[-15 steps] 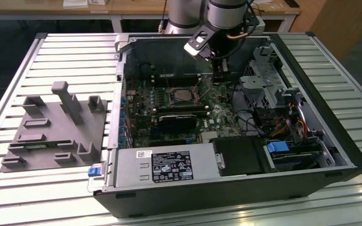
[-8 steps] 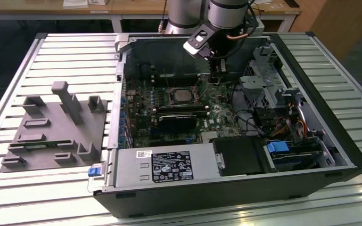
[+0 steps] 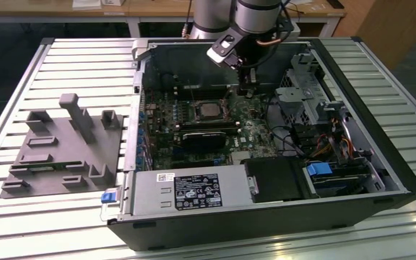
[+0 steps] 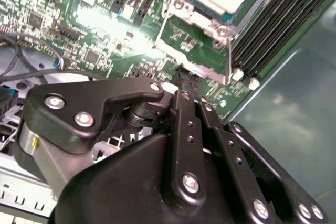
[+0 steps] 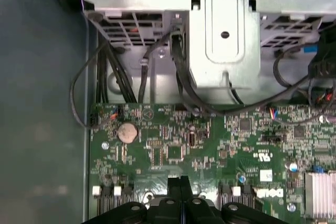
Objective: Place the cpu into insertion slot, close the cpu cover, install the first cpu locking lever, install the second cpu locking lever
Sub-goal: 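Close the cpu cover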
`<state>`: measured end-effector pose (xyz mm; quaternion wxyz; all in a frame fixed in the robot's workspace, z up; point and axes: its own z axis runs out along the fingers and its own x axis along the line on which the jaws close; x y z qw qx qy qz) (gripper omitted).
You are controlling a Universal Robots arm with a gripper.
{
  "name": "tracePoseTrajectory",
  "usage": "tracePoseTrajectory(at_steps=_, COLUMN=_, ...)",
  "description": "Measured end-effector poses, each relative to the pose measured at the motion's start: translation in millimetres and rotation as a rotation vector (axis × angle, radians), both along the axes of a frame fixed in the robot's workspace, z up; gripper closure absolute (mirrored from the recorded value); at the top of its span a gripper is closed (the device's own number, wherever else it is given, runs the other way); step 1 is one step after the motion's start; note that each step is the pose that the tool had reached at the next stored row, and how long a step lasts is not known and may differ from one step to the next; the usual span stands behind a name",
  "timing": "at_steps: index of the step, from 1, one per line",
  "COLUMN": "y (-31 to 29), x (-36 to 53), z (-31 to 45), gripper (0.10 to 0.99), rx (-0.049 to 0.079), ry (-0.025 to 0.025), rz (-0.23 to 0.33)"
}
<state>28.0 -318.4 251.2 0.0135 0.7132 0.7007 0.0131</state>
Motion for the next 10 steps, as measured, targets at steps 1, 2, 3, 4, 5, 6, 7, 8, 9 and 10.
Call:
tracePoseTrajectory(at_steps=1, y=0.0, x=-2.5, z=0.0, gripper=0.984, rx=0.0, ry=-0.0008, rz=0.0)
tracePoseTrajectory(at_steps=2, y=0.0, x=-5.0, z=0.0, gripper=0.984, rx=0.0, ry=-0.0016, rz=0.0)
tracePoseTrajectory(at_steps=3, y=0.0, x=-7.3, z=0.0, gripper=0.984, rx=0.0, ry=-0.0024, rz=0.0)
tracePoseTrajectory(at_steps=4, y=0.0, x=-9.3, z=0.0, gripper=0.984, rx=0.0, ry=-0.0032, rz=0.0)
tracePoseTrajectory(at_steps=5, y=0.0, x=-11.2, z=0.0, gripper=0.984, rx=0.0, ry=-0.0038, rz=0.0)
tracePoseTrajectory(at_steps=6, y=0.0, x=-12.9, z=0.0, gripper=0.984, rx=0.0, ry=-0.0043, rz=0.0)
tracePoseTrajectory(at_steps=7, y=0.0, x=-14.2, z=0.0, gripper=0.984, rx=0.0, ry=-0.0047, rz=0.0)
tracePoseTrajectory(at_steps=8, y=0.0, x=-15.3, z=0.0, gripper=0.984, rx=0.0, ry=-0.005, rz=0.0)
tracePoseTrajectory(at_steps=9, y=0.0, x=-16.3, z=0.0, gripper=0.984, rx=0.0, ry=-0.0052, rz=0.0)
tracePoseTrajectory(at_steps=10, y=0.0, x=-17.1, z=0.0, gripper=0.984, rx=0.0, ry=-0.0053, rz=0.0)
